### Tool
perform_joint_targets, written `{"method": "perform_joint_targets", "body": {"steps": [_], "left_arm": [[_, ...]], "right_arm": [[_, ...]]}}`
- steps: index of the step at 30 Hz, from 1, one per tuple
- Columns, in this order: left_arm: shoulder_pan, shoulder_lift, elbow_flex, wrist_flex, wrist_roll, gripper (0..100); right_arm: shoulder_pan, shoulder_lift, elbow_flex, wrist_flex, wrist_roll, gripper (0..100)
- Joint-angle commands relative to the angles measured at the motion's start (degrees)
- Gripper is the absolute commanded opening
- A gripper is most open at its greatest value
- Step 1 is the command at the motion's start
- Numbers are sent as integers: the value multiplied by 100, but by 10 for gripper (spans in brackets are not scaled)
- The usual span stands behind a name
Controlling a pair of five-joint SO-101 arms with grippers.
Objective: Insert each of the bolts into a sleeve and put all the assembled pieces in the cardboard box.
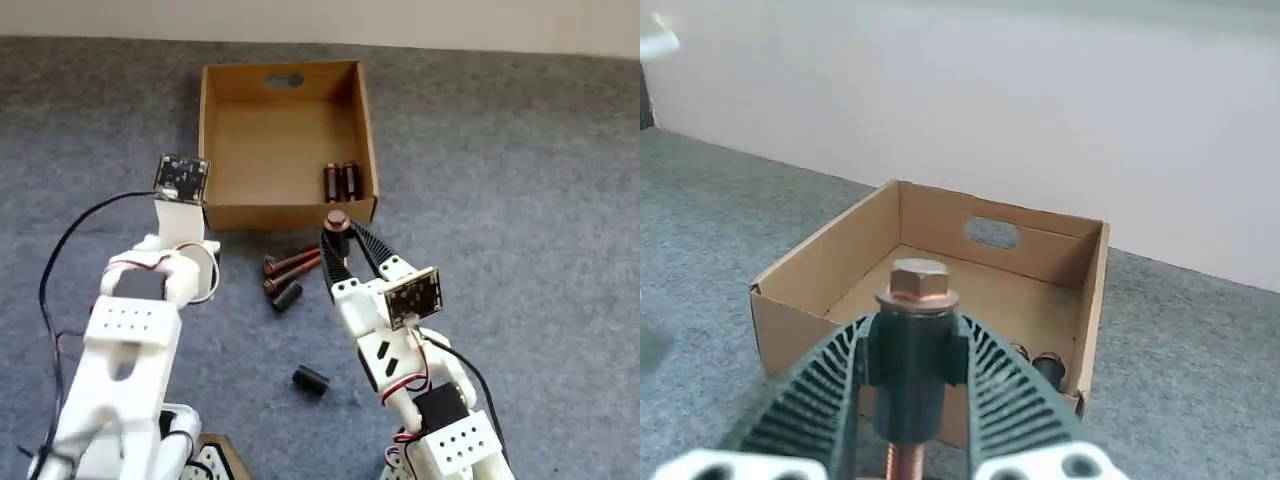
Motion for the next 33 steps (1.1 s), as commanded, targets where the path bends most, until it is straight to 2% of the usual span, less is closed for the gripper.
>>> {"method": "perform_joint_targets", "body": {"steps": [1, 6, 12, 16, 21, 33], "left_arm": [[-40, 769, -22, -211, 695, 17], [-48, 1710, -31, -756, 774, 17], [-40, 2044, -154, -905, 774, 19], [-40, 2070, -163, -914, 774, 20], [-40, 2079, -163, -914, 774, 21], [-40, 2079, -145, -914, 774, 21]], "right_arm": [[-13, -31, -1015, 426, 9, 6], [-13, -13, -2158, 1077, 9, 6], [-13, 673, -3248, 1156, 9, 6], [-13, 1921, -3793, 1138, -62, 6], [-4, 3960, -4716, 1165, -1284, 6], [-4, 8409, -7635, 1147, -1310, 6]]}}
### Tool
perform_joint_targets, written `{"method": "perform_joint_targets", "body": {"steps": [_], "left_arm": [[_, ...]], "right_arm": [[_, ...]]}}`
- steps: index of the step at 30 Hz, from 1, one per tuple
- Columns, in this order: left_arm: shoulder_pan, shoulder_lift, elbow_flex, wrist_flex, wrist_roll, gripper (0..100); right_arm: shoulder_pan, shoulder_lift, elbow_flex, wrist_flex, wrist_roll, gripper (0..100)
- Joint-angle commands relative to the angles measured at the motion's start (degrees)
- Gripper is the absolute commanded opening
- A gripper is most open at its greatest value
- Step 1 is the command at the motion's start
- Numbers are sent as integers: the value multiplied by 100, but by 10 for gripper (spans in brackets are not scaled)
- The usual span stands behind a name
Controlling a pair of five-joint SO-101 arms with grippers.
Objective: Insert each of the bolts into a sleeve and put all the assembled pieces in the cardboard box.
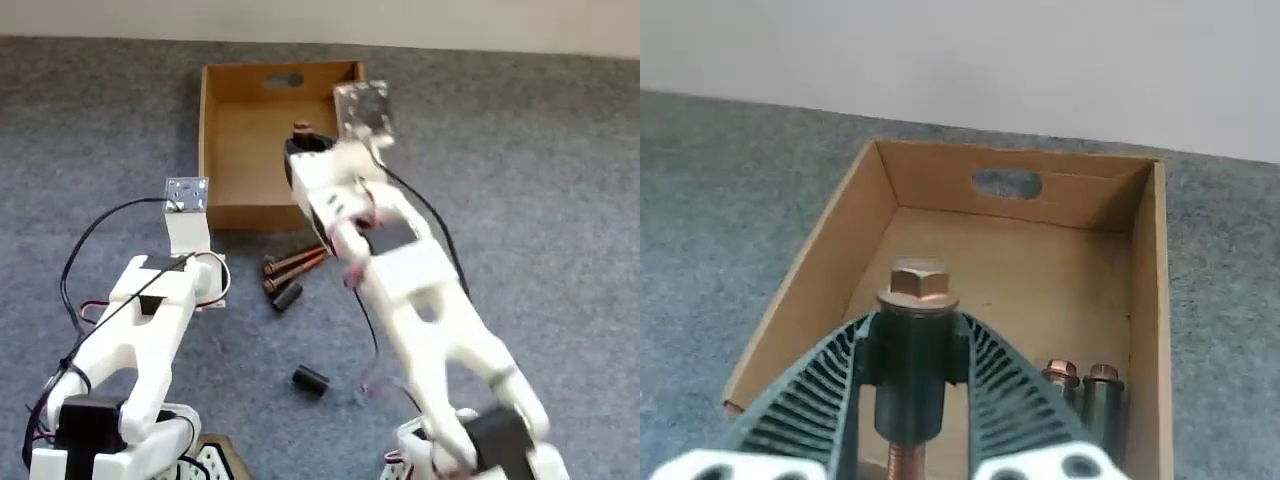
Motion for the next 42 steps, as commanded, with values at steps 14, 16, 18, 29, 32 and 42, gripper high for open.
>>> {"method": "perform_joint_targets", "body": {"steps": [14, 16, 18, 29, 32, 42], "left_arm": [[-22, 13, -145, -79, 53, 21], [-22, 13, -145, -79, 53, 21], [-22, 13, -145, -79, 53, 21], [-22, 13, -145, -88, 53, 21], [-22, 13, -145, -88, 53, 21], [-22, 13, -145, -79, 53, 21]], "right_arm": [[277, 3398, -2659, 312, -79, 6], [286, 3415, -2738, 804, -79, 6], [277, 3424, -2897, 1323, -79, 6], [251, 3459, -3160, 1613, -79, 6], [277, 3468, -3169, 1613, -79, 6], [277, 4004, -3389, 1182, -79, 6]]}}
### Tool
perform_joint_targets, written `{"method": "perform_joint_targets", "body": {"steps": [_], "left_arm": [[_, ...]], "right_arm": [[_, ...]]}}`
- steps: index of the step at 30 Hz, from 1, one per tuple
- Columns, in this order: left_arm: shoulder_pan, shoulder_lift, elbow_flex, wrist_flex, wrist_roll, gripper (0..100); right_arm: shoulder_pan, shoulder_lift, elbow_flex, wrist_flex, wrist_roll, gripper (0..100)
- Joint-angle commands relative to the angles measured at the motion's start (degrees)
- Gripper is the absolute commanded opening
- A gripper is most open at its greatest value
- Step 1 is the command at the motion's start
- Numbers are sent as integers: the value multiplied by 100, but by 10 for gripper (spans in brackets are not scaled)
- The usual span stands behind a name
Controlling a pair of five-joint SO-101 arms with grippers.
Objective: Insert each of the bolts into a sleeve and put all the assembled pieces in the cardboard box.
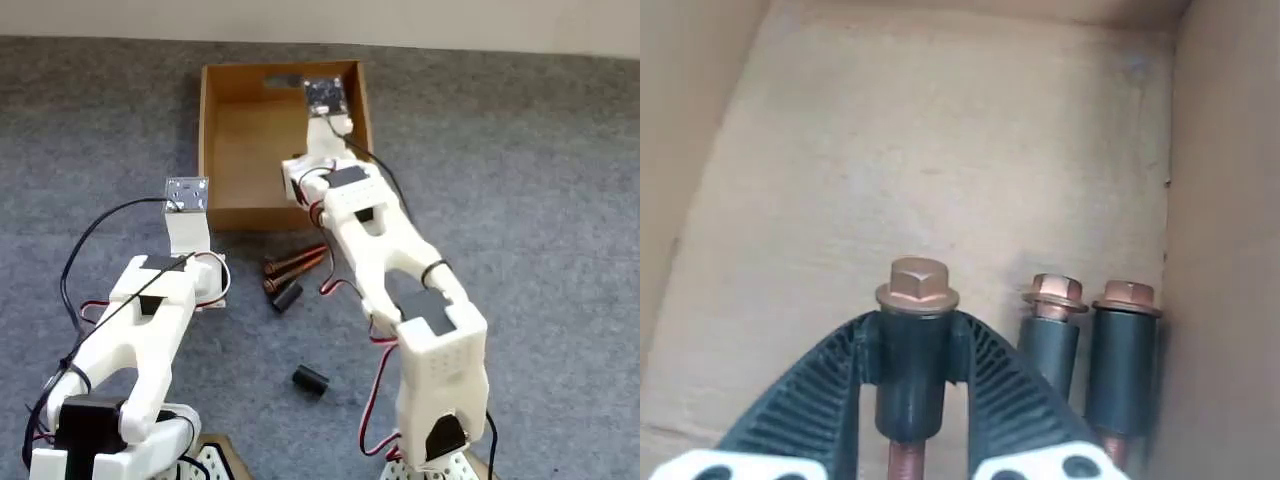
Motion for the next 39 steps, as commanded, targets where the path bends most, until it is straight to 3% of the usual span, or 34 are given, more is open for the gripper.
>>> {"method": "perform_joint_targets", "body": {"steps": [1, 8, 14, 29, 35, 39], "left_arm": [[-22, 13, -145, -79, 53, 21], [-22, 13, -145, -79, 53, 21], [-22, 13, -145, -79, 53, 21], [-22, 13, -145, -79, 53, 21], [-22, 13, -136, -79, 53, 21], [-22, 13, -136, -79, 53, 21]], "right_arm": [[92, 92, -505, -171, -44, 6], [92, 444, -831, -110, -44, 6], [171, 479, -1077, 602, -44, 6], [251, 505, -1200, 602, -44, 10], [251, 910, -1262, 593, -44, 118], [268, 936, -1262, 593, -44, 127]]}}
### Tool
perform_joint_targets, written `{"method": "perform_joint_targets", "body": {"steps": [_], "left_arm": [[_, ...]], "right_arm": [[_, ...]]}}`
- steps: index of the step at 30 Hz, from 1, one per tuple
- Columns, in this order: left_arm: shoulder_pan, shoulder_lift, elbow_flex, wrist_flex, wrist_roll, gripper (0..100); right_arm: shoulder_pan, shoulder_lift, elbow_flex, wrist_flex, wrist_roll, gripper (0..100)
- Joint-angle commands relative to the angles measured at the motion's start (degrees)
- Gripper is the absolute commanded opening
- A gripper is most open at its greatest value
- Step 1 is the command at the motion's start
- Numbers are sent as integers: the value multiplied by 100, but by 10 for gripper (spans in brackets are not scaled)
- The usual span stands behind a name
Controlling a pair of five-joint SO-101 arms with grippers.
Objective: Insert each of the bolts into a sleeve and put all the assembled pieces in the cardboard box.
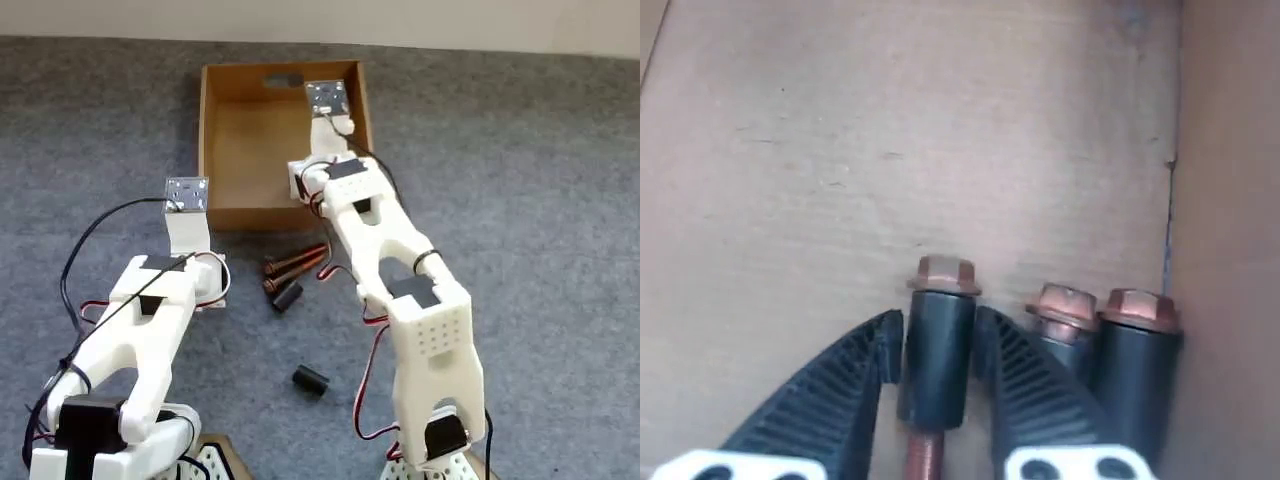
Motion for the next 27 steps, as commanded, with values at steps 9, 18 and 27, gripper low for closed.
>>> {"method": "perform_joint_targets", "body": {"steps": [9, 18, 27], "left_arm": [[-22, 13, -136, -79, 53, 21], [-22, 13, -136, -88, 53, 21], [-22, 13, -136, -88, 53, 21]], "right_arm": [[189, -66, -1657, 734, -35, 127], [189, -66, -3160, 3081, -53, 85], [163, -66, -5024, 4936, -53, 32]]}}
